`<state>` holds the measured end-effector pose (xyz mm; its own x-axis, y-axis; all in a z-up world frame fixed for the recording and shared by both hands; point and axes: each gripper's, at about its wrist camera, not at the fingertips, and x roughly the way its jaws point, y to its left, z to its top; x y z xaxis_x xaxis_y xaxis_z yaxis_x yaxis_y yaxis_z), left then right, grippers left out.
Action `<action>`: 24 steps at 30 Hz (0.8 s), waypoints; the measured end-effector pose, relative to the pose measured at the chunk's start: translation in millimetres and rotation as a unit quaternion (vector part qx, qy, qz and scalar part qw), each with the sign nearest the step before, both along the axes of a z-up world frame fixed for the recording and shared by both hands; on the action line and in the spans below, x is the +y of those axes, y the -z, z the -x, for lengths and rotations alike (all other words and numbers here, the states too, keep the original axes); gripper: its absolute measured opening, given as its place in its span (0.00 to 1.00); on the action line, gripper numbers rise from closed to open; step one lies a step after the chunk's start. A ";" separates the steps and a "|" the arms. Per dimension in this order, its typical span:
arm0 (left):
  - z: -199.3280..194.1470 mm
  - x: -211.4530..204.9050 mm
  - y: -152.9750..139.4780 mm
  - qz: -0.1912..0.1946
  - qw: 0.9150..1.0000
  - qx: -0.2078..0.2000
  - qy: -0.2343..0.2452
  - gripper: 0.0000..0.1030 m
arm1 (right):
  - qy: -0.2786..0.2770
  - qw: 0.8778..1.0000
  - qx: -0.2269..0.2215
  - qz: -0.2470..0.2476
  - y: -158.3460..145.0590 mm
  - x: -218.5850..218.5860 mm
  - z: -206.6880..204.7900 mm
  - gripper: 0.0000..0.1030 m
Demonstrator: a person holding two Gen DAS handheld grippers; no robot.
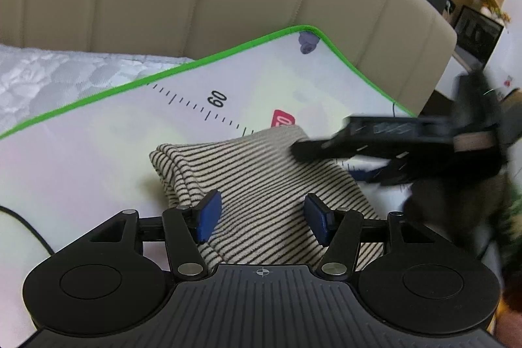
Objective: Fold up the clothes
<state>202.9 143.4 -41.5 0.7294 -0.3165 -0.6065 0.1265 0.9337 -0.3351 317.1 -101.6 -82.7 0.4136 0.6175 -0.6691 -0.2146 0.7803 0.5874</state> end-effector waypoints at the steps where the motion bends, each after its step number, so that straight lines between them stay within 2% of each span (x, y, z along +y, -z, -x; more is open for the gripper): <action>1: 0.0 1.7 0.2 0.004 1.000 0.001 -0.001 0.62 | -0.003 0.999 0.019 -0.040 4.7 -0.2 1.4 0.55; 3: 1.0 5.4 0.7 0.008 1.000 0.001 -0.005 0.75 | -0.014 0.996 -0.012 -0.084 -11.3 0.1 16.4 0.51; 4: 2.5 8.0 0.8 0.012 1.000 0.000 -0.008 0.76 | -0.030 0.993 -0.036 -0.104 -21.2 -0.1 24.2 0.47; 6: 0.6 16.6 2.1 0.041 0.999 0.006 -0.011 0.77 | -0.032 0.991 -0.055 -0.119 -34.7 -3.0 32.7 0.46; 8: -2.2 17.3 4.0 0.053 0.999 0.008 -0.010 0.76 | -0.026 0.995 -0.057 -0.077 -31.4 -5.3 32.2 0.40; 9: -3.3 16.0 5.0 0.054 0.998 0.008 -0.008 0.74 | -0.025 0.997 -0.062 -0.035 -27.8 -0.9 30.2 0.40; 10: -3.6 12.3 5.5 0.049 0.999 0.003 0.001 0.72 | -0.021 0.997 -0.067 -0.022 -29.4 -4.2 36.4 0.40; 11: -2.6 9.0 5.9 0.046 0.999 -0.004 0.010 0.68 | -0.018 0.997 -0.071 -0.010 -30.9 -7.4 42.5 0.43; 15: 3.1 7.7 8.1 0.044 0.999 -0.026 0.010 0.70 | -0.003 0.995 -0.089 0.041 -37.1 -20.5 67.3 0.52; 17: 5.5 14.1 8.7 0.069 0.997 -0.030 -0.005 0.70 | -0.007 0.993 -0.101 0.054 -44.1 -27.1 85.7 0.67; 18: 7.7 16.3 7.6 0.076 0.997 -0.032 -0.013 0.70 | -0.015 0.992 -0.109 0.054 -49.5 -30.5 98.0 0.71; 20: 15.6 19.0 -0.3 0.059 0.997 -0.030 -0.033 0.70 | -0.033 0.991 -0.119 0.056 -61.2 -41.0 130.2 0.84; 21: 19.6 20.4 -4.5 0.049 0.997 -0.029 -0.044 0.72 | -0.034 0.991 -0.119 0.057 -60.7 -47.7 139.0 0.86; 23: 35.7 27.1 -21.8 0.002 0.996 -0.021 -0.091 0.83 | -0.036 0.990 -0.120 0.057 -59.8 -61.1 156.4 1.00; 24: 47.8 34.5 -32.2 -0.022 0.993 -0.019 -0.118 0.83 | -0.037 0.990 -0.121 0.057 -59.4 -67.8 165.2 1.00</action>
<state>155.0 177.9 -9.3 0.8028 -0.1078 -0.5864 -0.0851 0.9527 -0.2917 151.9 -169.4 -23.3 0.5266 0.5778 -0.6235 -0.3977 0.8157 0.4200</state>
